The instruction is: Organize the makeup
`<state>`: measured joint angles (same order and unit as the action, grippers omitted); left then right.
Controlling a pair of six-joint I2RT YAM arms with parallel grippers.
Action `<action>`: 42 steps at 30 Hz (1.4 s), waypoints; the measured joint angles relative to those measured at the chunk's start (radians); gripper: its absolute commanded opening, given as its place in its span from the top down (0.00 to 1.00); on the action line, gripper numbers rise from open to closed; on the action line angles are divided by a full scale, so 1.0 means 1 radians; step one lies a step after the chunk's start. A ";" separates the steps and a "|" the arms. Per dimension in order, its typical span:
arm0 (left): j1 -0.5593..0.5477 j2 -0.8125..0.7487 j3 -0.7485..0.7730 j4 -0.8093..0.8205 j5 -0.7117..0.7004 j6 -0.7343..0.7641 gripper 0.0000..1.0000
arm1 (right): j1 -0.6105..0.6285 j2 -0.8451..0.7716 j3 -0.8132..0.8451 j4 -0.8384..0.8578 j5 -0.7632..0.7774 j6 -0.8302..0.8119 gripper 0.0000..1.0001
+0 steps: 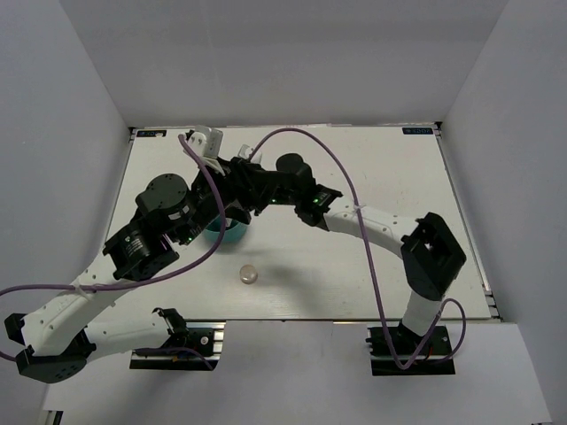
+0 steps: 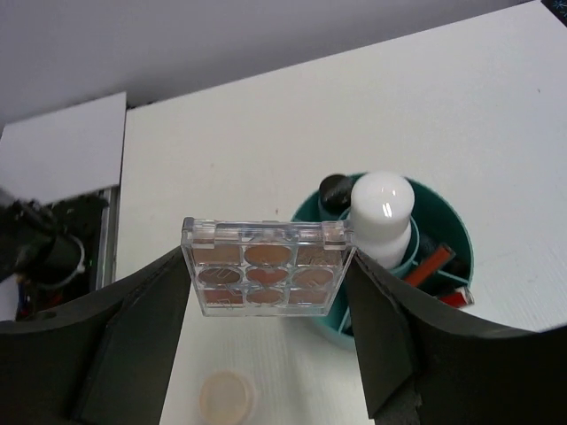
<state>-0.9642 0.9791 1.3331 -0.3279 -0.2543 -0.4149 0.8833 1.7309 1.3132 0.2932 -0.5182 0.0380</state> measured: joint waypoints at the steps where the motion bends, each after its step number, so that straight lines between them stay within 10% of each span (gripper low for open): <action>1: 0.000 -0.003 0.002 -0.001 -0.001 0.000 0.26 | 0.014 0.019 0.017 0.016 0.032 0.020 0.98; 42: 0.000 -0.028 0.101 -0.140 -0.063 -0.056 0.26 | 0.212 0.101 -0.032 0.084 0.737 0.378 1.00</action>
<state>-0.9642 0.9512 1.4345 -0.4683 -0.3176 -0.4706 1.0950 1.8320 1.2808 0.3767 0.2188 0.4160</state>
